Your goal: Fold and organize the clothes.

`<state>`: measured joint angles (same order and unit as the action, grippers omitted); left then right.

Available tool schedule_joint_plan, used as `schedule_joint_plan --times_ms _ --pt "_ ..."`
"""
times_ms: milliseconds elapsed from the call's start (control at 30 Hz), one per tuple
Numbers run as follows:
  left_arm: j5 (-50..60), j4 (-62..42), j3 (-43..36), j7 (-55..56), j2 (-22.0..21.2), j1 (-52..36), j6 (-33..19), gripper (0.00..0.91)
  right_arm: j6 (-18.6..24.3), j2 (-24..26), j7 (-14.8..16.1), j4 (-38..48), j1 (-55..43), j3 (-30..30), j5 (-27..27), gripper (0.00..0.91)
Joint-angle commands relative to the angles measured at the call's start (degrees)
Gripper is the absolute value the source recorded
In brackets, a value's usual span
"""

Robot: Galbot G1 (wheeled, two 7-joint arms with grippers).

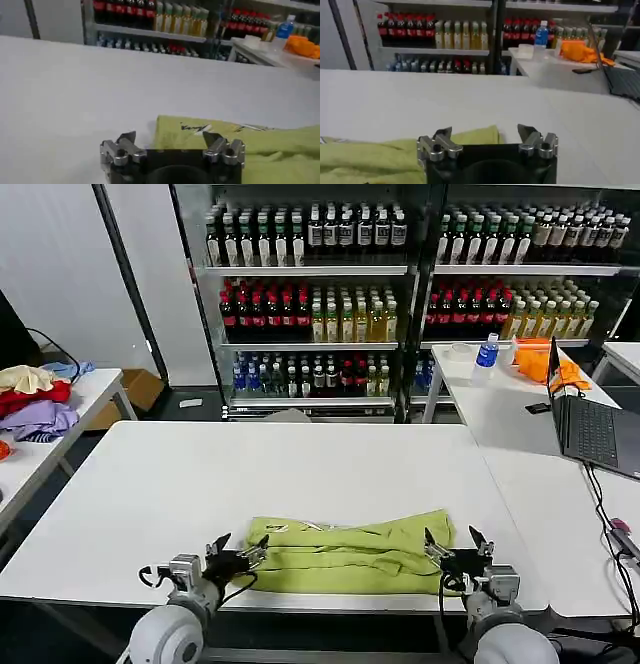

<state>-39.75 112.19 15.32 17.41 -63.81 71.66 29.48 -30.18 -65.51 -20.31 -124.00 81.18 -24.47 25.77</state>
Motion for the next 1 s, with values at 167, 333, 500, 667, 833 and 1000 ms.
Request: schedule_joint_plan --times_ms 167,333,500,667,833,1000 --pt "-1.0 -3.1 -0.5 0.8 -5.2 -0.4 -0.7 0.05 0.1 -0.3 0.0 -0.8 1.1 -0.4 -0.6 0.907" --pt "-0.1 -3.8 -0.4 -0.2 -6.2 0.3 -2.1 0.02 0.2 -0.3 0.0 -1.1 1.7 -0.6 -0.8 0.907" --pt "-0.6 -3.1 0.1 -0.4 -7.2 1.5 -3.0 0.02 0.3 -0.5 -0.1 -1.6 2.0 -0.7 -0.8 0.907" --pt "-1.4 -3.1 0.5 -0.9 -8.1 2.3 -3.7 0.02 0.3 -0.8 -0.2 -1.8 2.4 -0.7 -1.0 0.907" --pt "-4.3 -2.4 2.0 -1.4 -8.3 2.4 -4.7 0.02 0.5 -1.0 -0.3 -1.9 2.7 -0.9 -1.1 0.907" --pt "-6.1 -1.3 4.7 -1.9 -7.4 2.3 -5.0 0.02 0.5 -1.2 -0.4 -2.0 2.9 -1.1 -1.1 0.907"
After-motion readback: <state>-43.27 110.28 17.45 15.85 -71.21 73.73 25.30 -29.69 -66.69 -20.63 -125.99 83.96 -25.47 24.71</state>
